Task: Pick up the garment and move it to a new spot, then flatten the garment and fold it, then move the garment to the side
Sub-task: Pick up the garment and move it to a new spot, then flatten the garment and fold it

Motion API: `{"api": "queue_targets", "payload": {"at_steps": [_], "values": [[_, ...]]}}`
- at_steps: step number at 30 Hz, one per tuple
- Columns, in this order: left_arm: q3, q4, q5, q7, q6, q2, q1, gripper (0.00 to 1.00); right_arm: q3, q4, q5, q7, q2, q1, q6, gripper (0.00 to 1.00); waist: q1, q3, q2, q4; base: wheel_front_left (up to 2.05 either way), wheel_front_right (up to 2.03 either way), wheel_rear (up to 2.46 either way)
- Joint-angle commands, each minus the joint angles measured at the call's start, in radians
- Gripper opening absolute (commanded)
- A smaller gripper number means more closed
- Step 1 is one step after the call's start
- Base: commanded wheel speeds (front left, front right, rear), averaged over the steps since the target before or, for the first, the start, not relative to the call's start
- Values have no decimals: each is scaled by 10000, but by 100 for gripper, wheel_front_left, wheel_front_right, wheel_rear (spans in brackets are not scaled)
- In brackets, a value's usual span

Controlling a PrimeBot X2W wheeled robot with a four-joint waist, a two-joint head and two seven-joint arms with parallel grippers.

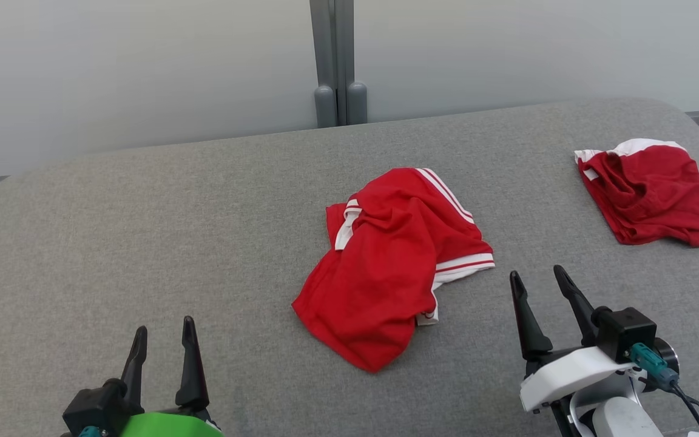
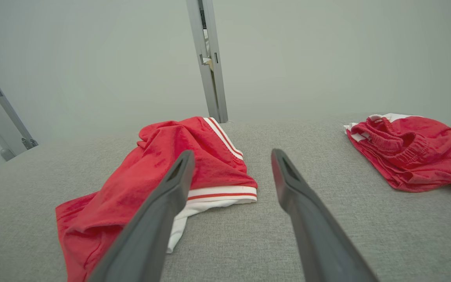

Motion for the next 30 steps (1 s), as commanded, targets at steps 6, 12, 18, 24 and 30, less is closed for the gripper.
{"api": "queue_targets", "payload": {"at_steps": [6, 12, 18, 24, 30], "values": [[306, 184, 317, -8, -372, -220, 155, 100, 54, 103, -6, -45, -17, -88, -15, 100, 0, -15, 0, -28, 0, 0, 0], [453, 350, 488, -8, -569, -342, 89, 100, 14, 65, -74, -45, -17, -106, -15, 100, 0, 0, 0, -23, 0, 0, 0], [529, 472, 601, -6, -711, -439, 21, 100, 5, -3, -90, -41, -17, -97, -15, 100, 0, 46, 0, -2, 0, 0, 0], [537, 518, 684, -8, -797, -512, -12, 100, 12, -57, -102, -41, -17, -115, -15, 100, 0, 130, 0, -44, 0, 0, 0], [-293, 692, 1115, -7, -1154, -565, -377, 100, -116, -172, -189, -40, -18, -209, -15, 100, 0, 393, 0, -241, 0, 0, 0]]}}
